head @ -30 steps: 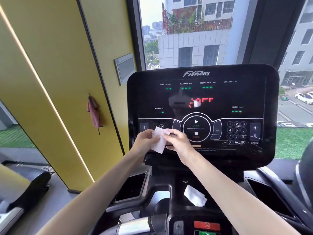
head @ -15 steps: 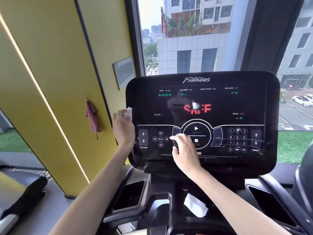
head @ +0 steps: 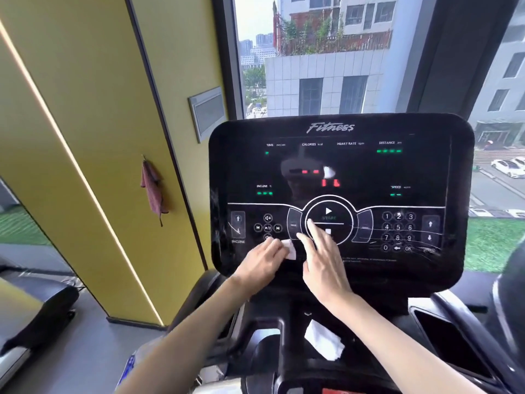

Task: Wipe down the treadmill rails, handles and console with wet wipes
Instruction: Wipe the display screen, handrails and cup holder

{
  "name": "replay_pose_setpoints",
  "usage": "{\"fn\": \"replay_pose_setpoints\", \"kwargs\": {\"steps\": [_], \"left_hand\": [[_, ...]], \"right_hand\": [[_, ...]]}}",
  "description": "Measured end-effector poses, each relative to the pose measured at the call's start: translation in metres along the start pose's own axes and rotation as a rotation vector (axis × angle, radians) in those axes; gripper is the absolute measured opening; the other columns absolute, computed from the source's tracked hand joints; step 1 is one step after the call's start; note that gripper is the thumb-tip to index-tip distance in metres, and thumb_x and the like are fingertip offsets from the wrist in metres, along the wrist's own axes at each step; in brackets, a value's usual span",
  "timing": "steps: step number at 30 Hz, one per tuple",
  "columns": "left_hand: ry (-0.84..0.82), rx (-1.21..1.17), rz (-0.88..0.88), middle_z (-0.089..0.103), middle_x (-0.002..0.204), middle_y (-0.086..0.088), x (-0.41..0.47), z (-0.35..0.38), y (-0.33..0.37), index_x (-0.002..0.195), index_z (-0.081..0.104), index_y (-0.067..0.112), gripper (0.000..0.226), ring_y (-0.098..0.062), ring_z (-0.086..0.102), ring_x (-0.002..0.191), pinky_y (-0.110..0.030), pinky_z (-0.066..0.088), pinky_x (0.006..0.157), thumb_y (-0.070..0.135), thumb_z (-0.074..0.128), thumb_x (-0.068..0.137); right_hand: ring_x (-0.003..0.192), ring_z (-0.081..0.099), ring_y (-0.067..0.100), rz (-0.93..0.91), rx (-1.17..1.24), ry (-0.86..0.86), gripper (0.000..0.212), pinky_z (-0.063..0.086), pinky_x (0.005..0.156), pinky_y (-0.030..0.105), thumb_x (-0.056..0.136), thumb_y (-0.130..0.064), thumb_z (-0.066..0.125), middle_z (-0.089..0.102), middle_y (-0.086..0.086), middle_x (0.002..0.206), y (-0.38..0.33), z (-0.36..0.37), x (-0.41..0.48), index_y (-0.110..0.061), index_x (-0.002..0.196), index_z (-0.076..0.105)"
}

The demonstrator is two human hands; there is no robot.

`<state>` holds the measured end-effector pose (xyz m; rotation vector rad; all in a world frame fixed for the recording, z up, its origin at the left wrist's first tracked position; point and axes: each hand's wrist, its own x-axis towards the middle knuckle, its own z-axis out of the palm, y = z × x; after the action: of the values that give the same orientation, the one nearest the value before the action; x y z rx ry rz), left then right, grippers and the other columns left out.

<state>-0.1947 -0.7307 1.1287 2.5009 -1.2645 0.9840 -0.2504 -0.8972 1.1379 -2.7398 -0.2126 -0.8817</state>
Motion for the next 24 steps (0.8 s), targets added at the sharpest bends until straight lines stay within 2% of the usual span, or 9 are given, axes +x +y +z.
{"fn": "replay_pose_setpoints", "kwargs": {"steps": [2,6,9,13,14,16,20,22,24], "left_hand": [[0.078,0.022,-0.103,0.058,0.087,-0.012,0.005,-0.023,-0.027,0.094,0.061,0.002,0.03,-0.027,0.053,0.075,-0.035,0.048,0.056,-0.009,0.043,0.073],[0.386,-0.055,-0.652,0.055,0.088,-0.02,0.027,-0.052,-0.067,0.095,0.055,0.004,0.036,-0.036,0.053,0.077,-0.04,0.048,0.053,-0.023,0.054,0.072],[0.304,-0.076,-0.506,0.054,0.089,-0.014,0.02,-0.03,-0.048,0.099,0.048,0.014,0.041,-0.03,0.048,0.08,-0.04,0.047,0.06,-0.018,0.056,0.076],[-0.188,-0.132,-0.009,0.049,0.101,-0.002,-0.03,-0.009,-0.027,0.107,0.052,0.012,0.052,-0.018,0.044,0.088,-0.036,0.053,0.05,-0.017,0.067,0.067],[-0.229,-0.13,0.046,0.048,0.103,-0.002,-0.031,-0.016,-0.035,0.109,0.053,0.011,0.054,-0.018,0.045,0.09,-0.036,0.053,0.049,-0.019,0.065,0.065],[-0.169,-0.112,-0.015,0.051,0.102,-0.006,-0.019,-0.03,-0.055,0.109,0.053,0.012,0.05,-0.021,0.047,0.091,-0.037,0.053,0.051,-0.016,0.059,0.068],[0.242,-0.102,-0.373,0.053,0.089,-0.016,0.012,-0.052,-0.086,0.099,0.049,0.017,0.036,-0.032,0.054,0.077,-0.036,0.047,0.057,-0.014,0.052,0.082],[0.226,-0.118,-0.34,0.052,0.09,-0.012,0.004,-0.044,-0.074,0.099,0.051,0.016,0.036,-0.03,0.052,0.075,-0.039,0.047,0.059,-0.016,0.054,0.081],[0.039,-0.163,-0.205,0.053,0.093,-0.009,-0.027,-0.032,-0.054,0.1,0.056,0.011,0.024,-0.026,0.05,0.08,-0.041,0.051,0.061,-0.005,0.049,0.084]], "right_hand": [[0.126,0.046,0.031,-0.017,-0.006,-0.025,0.065,0.042,0.105,0.044,0.061,0.011,0.068,0.041,0.017,0.146,0.002,0.0,-0.002,-0.003,0.123,0.059],[0.128,0.045,0.03,-0.03,-0.011,-0.043,0.068,0.043,0.104,0.044,0.062,0.01,0.067,0.04,0.018,0.147,0.002,0.002,-0.005,-0.002,0.128,0.057],[0.128,0.041,0.028,-0.047,-0.023,-0.044,0.067,0.043,0.104,0.042,0.062,0.009,0.07,0.043,0.019,0.145,0.003,0.005,-0.013,-0.002,0.127,0.058],[0.127,0.038,0.027,-0.048,-0.021,-0.022,0.067,0.04,0.102,0.042,0.059,0.012,0.071,0.046,0.02,0.142,0.003,0.005,-0.024,-0.002,0.123,0.06],[0.127,0.037,0.027,-0.05,-0.026,-0.018,0.067,0.039,0.102,0.042,0.058,0.013,0.071,0.047,0.019,0.141,0.003,0.005,-0.026,-0.002,0.123,0.06],[0.126,0.037,0.028,-0.058,-0.046,-0.011,0.067,0.04,0.102,0.044,0.058,0.012,0.071,0.047,0.02,0.141,0.004,0.005,-0.028,-0.002,0.123,0.061],[0.121,0.05,0.033,-0.047,-0.088,-0.038,0.065,0.043,0.101,0.043,0.058,0.01,0.073,0.05,0.022,0.137,0.005,0.009,-0.033,-0.002,0.121,0.062],[0.113,0.056,0.034,-0.031,-0.11,-0.06,0.065,0.048,0.096,0.042,0.054,0.009,0.076,0.055,0.024,0.129,0.005,0.012,-0.037,-0.003,0.117,0.064],[0.109,0.057,0.034,-0.008,-0.102,-0.061,0.064,0.052,0.091,0.043,0.053,0.01,0.077,0.058,0.023,0.124,0.008,0.013,-0.04,-0.004,0.114,0.066]]}}
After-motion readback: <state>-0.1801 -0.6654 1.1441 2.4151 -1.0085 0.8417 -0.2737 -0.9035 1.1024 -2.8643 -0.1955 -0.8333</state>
